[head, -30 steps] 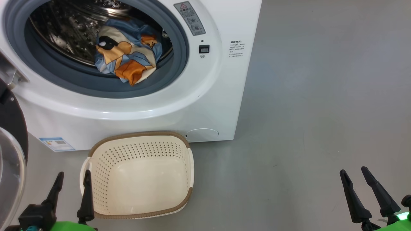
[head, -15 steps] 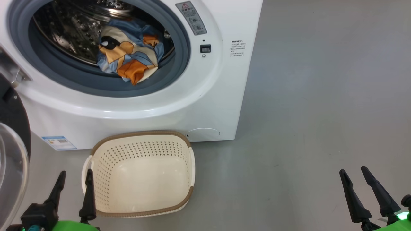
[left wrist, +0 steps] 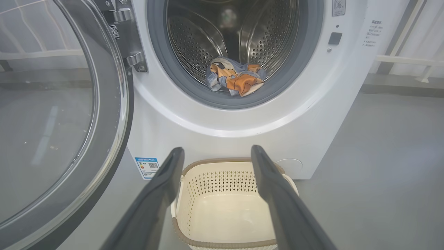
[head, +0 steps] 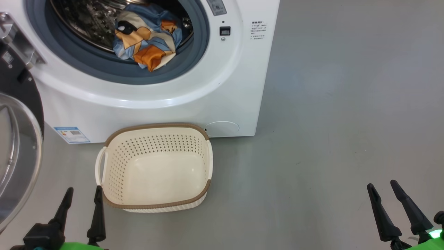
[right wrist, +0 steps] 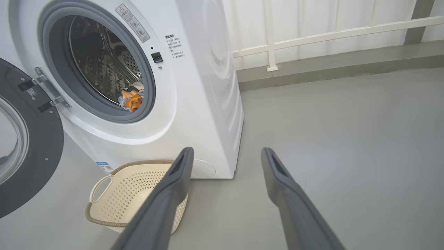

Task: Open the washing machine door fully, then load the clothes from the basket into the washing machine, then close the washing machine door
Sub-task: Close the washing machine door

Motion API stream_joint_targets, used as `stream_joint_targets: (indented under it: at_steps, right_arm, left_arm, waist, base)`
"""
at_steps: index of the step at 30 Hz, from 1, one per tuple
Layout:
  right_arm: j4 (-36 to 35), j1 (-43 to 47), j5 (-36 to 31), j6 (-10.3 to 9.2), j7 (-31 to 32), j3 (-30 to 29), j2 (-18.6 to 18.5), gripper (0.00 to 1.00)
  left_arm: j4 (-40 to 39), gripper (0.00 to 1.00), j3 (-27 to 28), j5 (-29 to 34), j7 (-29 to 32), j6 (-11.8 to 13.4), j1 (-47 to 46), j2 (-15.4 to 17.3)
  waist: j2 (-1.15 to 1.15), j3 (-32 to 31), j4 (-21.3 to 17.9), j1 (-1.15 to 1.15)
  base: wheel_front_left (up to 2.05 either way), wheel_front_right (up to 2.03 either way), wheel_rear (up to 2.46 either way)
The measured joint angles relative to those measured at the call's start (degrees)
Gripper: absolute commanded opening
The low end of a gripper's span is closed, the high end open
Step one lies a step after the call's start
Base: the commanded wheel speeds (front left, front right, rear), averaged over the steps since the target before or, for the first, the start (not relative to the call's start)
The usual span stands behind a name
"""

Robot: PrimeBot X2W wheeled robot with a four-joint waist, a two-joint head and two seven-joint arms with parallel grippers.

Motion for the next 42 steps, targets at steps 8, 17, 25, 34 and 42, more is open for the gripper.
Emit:
stream_joint_targets:
  at_steps: [8,17,25,34,42]
  right_arm:
    - [0.0,0.1,0.0,0.0,0.0,0.1,0.0,1.0]
    - [-0.1,0.1,0.0,0.0,0.0,1.1,-0.7,1.0]
    - [-0.1,-0.2,0.0,0.0,0.0,3.0,-2.0,1.0]
    - [0.1,-0.6,0.0,0.0,0.0,6.1,-3.3,1.0]
    - [0.4,-2.0,0.0,0.0,0.0,8.6,-4.8,1.0]
  left_arm:
    - [-0.1,1.0,-1.0,-0.6,0.0,-0.1,0.1,0.0]
    - [-0.8,1.0,-3.3,-3.0,0.0,2.1,0.3,0.0]
    - [-1.8,1.0,-3.8,-5.2,0.0,3.8,2.5,0.0]
    - [-2.8,1.0,-5.2,-7.1,0.0,5.4,5.0,0.0]
    - [-4.2,1.0,-5.7,-9.1,0.0,6.4,6.7,0.0]
  waist:
    - [0.0,-0.3,0.8,0.0]
    - [0.0,-0.3,3.3,0.0]
    - [0.0,-0.5,7.0,0.0]
    - [0.0,-1.1,13.2,0.0]
    - [0.0,-1.7,19.3,0.0]
  base:
    - [-0.07,0.07,0.0]
    - [0.0,0.0,0.0]
    - [0.0,0.0,0.0]
    - [0.0,0.0,0.0]
    - [0.0,0.0,0.0]
